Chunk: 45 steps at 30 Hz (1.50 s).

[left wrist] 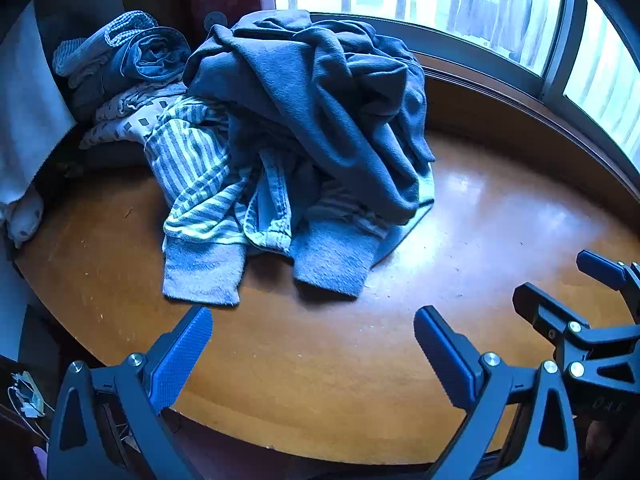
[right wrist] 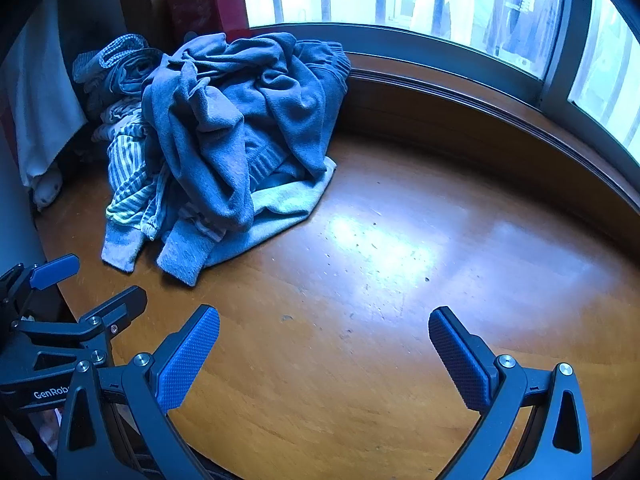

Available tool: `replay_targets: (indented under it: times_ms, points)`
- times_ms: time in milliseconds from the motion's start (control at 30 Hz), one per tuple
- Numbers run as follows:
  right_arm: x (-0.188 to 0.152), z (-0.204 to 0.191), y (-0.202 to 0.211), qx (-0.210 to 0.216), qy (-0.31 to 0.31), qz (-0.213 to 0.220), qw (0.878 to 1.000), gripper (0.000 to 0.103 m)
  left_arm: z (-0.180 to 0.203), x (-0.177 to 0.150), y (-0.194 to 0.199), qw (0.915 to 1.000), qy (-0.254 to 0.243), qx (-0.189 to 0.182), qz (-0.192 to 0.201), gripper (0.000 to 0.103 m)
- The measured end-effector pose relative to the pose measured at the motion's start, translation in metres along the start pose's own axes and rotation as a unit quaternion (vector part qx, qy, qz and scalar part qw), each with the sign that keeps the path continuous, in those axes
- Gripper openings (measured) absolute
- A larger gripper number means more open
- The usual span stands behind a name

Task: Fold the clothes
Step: 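Move both open grippers toward the heap of grey-blue clothes, then push both grippers into the grey fleece sweatshirt and close on it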

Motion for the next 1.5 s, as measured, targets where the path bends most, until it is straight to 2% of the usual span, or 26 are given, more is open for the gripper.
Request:
replay_targets:
  times_ms: [500,1000,1300,1500]
  points:
    - [0.027,-0.025,-0.018,0.005,0.022,0.001,1.000,0.103,-0.017,0.029,-0.022,1.0000,0.002,-0.001,0.004,0.103]
    - [0.043,-0.028,-0.033,0.002,0.028,-0.005,1.000,0.103,-0.011,0.050,-0.045,1.0000,0.003,-0.006,0.001,0.103]
    - [0.061,-0.029,-0.044,0.035,0.033,0.000,0.999,0.103,-0.021,0.065,-0.048,0.9999,0.010,-0.009,0.005,0.103]
    - [0.089,-0.033,-0.051,0.063,0.032,0.011,0.997,0.103,-0.030,0.089,-0.044,0.9994,0.013,-0.001,0.032,0.103]
Point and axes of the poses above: each gripper's, at about its wrist camera, not at the fingertips, and y roughly against the way its jaws point, z to its right, x to its top, the point moved 2 cm from there along -y, roughly the way its jaws point, and after that the axes turned 3 degrees about x, right-handed, at the moved point
